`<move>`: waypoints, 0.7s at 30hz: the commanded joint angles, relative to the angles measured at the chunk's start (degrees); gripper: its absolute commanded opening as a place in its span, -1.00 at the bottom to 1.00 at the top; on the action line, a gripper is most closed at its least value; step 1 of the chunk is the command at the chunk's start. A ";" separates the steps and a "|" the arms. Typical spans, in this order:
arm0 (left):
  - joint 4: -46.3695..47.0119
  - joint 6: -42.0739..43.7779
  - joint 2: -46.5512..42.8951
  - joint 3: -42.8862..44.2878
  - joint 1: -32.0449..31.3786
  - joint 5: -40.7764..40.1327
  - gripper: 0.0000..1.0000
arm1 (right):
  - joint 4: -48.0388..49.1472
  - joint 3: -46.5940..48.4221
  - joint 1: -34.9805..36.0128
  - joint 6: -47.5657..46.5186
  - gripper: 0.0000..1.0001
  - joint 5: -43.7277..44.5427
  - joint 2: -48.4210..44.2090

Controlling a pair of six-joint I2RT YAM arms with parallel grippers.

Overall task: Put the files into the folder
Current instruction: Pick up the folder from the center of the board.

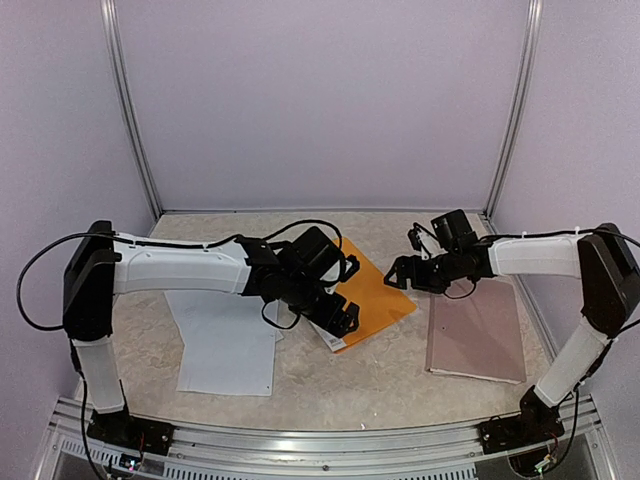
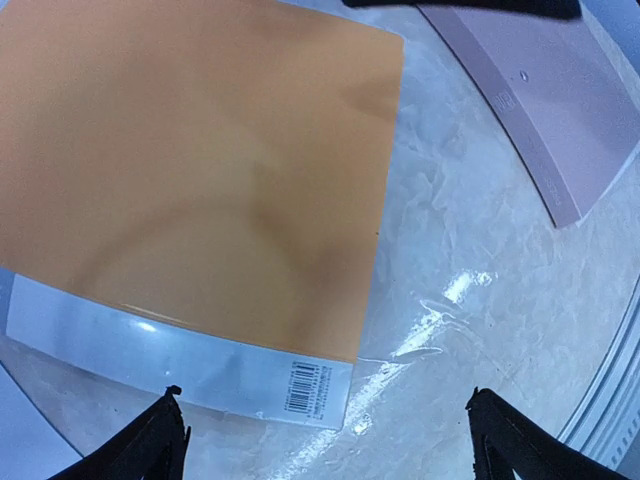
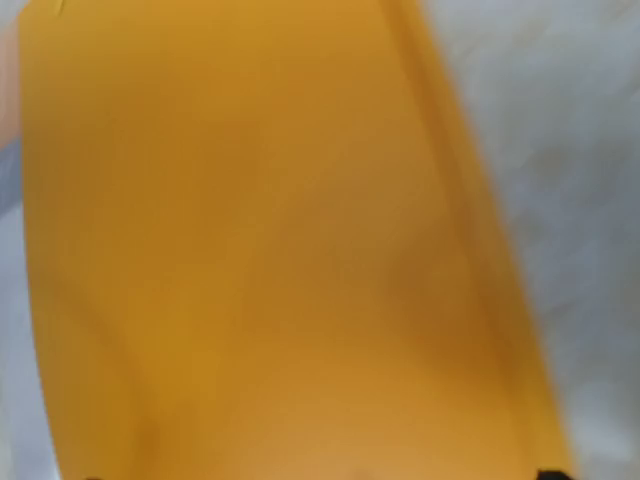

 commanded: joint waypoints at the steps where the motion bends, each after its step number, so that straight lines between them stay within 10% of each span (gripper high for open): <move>1: -6.36 10.00 5.23 4.01 -2.37 -2.27 0.86 | -3.97 3.01 -3.72 -3.39 0.83 0.55 0.61; 21: -19.47 26.10 22.12 21.45 -6.62 -16.33 0.52 | 1.47 -2.36 -5.76 -3.60 0.82 -6.43 1.88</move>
